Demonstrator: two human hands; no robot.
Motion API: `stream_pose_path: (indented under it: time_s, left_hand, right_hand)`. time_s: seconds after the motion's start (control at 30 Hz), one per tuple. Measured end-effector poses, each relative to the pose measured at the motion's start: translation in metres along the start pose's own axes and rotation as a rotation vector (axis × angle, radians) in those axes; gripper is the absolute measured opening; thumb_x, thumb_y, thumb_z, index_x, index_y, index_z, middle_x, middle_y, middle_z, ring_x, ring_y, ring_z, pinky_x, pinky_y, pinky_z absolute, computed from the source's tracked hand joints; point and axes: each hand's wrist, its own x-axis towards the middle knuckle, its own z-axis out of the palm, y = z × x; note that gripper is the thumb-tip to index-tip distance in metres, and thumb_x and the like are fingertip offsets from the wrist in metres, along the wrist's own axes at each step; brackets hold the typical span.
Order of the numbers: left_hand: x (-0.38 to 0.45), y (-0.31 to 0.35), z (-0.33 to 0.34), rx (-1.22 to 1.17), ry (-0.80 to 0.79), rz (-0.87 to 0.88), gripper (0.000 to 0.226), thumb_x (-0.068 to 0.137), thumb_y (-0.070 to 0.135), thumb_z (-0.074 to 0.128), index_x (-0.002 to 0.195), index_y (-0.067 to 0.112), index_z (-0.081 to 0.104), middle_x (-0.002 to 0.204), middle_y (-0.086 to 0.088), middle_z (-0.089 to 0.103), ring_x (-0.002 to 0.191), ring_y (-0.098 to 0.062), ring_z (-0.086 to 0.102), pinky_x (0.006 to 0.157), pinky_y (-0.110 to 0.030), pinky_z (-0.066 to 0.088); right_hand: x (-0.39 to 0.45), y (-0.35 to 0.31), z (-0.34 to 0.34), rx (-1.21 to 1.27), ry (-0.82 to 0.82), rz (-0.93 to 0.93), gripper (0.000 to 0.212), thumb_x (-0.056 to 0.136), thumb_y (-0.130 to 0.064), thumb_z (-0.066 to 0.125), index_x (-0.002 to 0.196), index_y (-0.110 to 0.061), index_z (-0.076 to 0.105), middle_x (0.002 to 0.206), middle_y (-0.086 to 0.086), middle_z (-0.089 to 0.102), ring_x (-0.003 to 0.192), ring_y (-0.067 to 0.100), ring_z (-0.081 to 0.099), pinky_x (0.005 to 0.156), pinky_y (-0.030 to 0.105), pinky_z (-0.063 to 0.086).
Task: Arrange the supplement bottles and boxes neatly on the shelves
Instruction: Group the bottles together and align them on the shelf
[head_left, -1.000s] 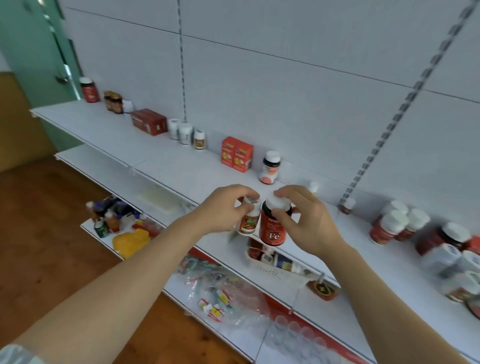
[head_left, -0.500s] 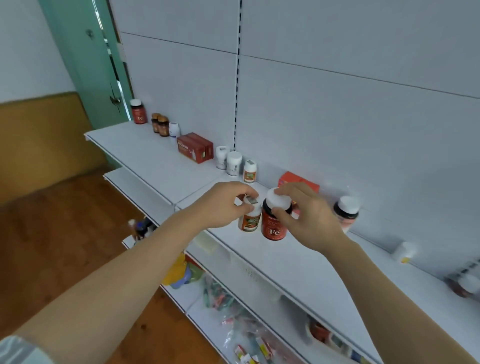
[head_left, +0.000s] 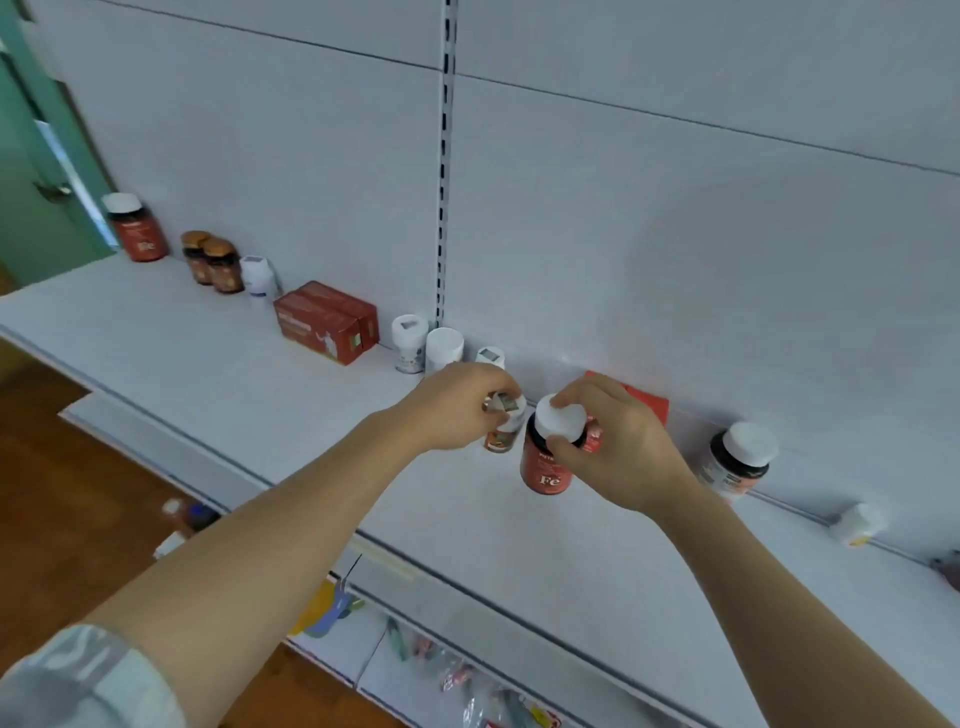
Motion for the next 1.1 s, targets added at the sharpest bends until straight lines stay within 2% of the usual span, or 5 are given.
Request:
stream_pose_path:
  time_s: [0.13,0.27,0.5,0.9,1.1]
  left_hand:
    - [0.028,-0.020,0.006,0.064,-0.109,0.117,0.032,0.091,0.022,0.060,0.122,0.029,0.061,0.115,0.010,0.065,0.100,-0.014,0.061,0.079,-0.030,0.049]
    - [0.044,-0.032,0.016,0.093,-0.190,0.228,0.031,0.092,0.018,0.057,0.122,0.025,0.061,0.122,0.010,0.061,0.106,-0.017,0.059,0.085,-0.037,0.050]
    - [0.068,-0.037,0.014,0.311,-0.126,0.472,0.014,0.090,0.031,0.057,0.099,0.022,0.063,0.102,0.009,0.064,0.101,-0.018,0.055,0.084,-0.037,0.045]
    - [0.114,-0.038,0.004,0.446,-0.099,0.568,0.018,0.088,0.035,0.063,0.104,0.027,0.065,0.099,0.009,0.066,0.107,-0.017,0.053,0.096,-0.034,0.036]
    - [0.118,-0.040,0.003,0.615,-0.108,0.606,0.024,0.092,0.036,0.054,0.111,0.026,0.063,0.110,0.012,0.064,0.116,-0.016,0.049,0.099,-0.033,0.034]
  right_hand:
    - [0.005,-0.011,0.011,-0.058,0.052,0.109,0.034,0.075,-0.021,0.076,0.106,-0.019,0.065,0.107,-0.006,0.061,0.088,0.007,0.057,0.075,0.027,0.051]
    - [0.002,-0.020,0.017,-0.109,0.080,0.210,0.033,0.076,-0.022,0.075,0.107,-0.019,0.065,0.110,-0.007,0.060,0.085,0.012,0.058,0.071,0.034,0.054]
    - [0.002,-0.020,0.024,-0.140,0.106,0.279,0.031,0.078,-0.021,0.075,0.107,-0.017,0.064,0.112,-0.007,0.060,0.087,0.012,0.059,0.071,0.038,0.054]
    - [0.014,-0.002,0.030,-0.120,0.119,0.311,0.032,0.078,-0.021,0.074,0.108,-0.020,0.064,0.113,-0.009,0.059,0.085,0.010,0.057,0.072,0.034,0.053]
    - [0.021,0.003,0.036,-0.108,0.124,0.291,0.032,0.077,-0.019,0.075,0.107,-0.017,0.064,0.112,-0.006,0.060,0.087,0.013,0.058,0.072,0.035,0.052]
